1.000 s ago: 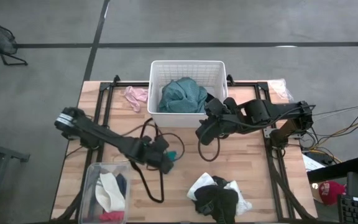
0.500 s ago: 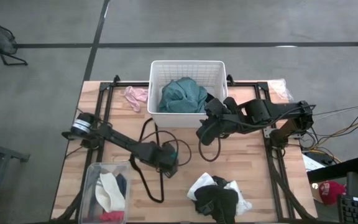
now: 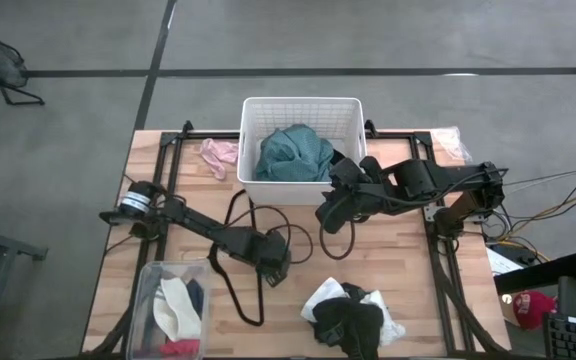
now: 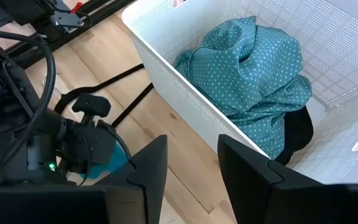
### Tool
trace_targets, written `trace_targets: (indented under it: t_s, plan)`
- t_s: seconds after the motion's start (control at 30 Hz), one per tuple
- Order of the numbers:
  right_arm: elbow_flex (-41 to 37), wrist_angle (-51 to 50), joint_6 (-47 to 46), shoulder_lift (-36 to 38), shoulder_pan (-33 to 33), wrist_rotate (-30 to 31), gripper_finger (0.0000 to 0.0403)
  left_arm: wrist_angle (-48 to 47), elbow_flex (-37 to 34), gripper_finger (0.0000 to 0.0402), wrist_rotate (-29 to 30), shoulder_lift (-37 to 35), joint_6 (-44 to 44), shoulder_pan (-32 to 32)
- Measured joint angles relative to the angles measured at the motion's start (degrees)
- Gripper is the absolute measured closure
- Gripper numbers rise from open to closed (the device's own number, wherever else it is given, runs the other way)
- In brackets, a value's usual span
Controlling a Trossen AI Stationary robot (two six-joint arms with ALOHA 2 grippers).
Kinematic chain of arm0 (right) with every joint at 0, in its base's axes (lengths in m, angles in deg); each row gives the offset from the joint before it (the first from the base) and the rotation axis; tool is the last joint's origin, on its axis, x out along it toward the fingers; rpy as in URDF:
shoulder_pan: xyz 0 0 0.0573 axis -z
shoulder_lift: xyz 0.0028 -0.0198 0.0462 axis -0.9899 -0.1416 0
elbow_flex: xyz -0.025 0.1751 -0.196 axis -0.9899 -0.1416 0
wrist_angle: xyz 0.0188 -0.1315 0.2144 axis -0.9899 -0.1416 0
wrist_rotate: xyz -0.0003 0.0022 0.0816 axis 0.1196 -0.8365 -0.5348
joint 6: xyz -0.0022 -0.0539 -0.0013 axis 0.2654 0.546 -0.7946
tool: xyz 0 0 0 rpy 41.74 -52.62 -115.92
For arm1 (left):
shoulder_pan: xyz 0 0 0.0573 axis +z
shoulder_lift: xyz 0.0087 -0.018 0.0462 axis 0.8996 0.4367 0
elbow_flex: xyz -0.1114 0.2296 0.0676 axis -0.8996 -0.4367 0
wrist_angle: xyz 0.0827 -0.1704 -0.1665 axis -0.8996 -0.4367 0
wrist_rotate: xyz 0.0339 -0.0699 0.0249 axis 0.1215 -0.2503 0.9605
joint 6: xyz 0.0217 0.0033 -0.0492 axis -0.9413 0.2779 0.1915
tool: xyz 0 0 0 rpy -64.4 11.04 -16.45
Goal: Pick & Place Cloths
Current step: Put the blue sock into the left transparent bin
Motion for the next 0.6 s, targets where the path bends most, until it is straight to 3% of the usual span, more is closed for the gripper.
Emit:
trace_targets:
  t_s: [0.13,0.37,0.6]
  plan:
    - [0.0,0.0,-0.2,0.0,0.0,0.0,0.0275,0.1,0.1,0.0388,-0.4,-0.1,-1.7,0.2]
    - [0.0,0.0,-0.2,0.0,0.0,0.0,0.0284,-0.8,0.1,0.0394,-7.8,-5.2,-2.4,-0.2]
    - [0.0,0.0,-0.1,0.0,0.0,0.1,0.0266,-0.7,0.1,0.0393,-19.1,-19.1,1.2,-3.4]
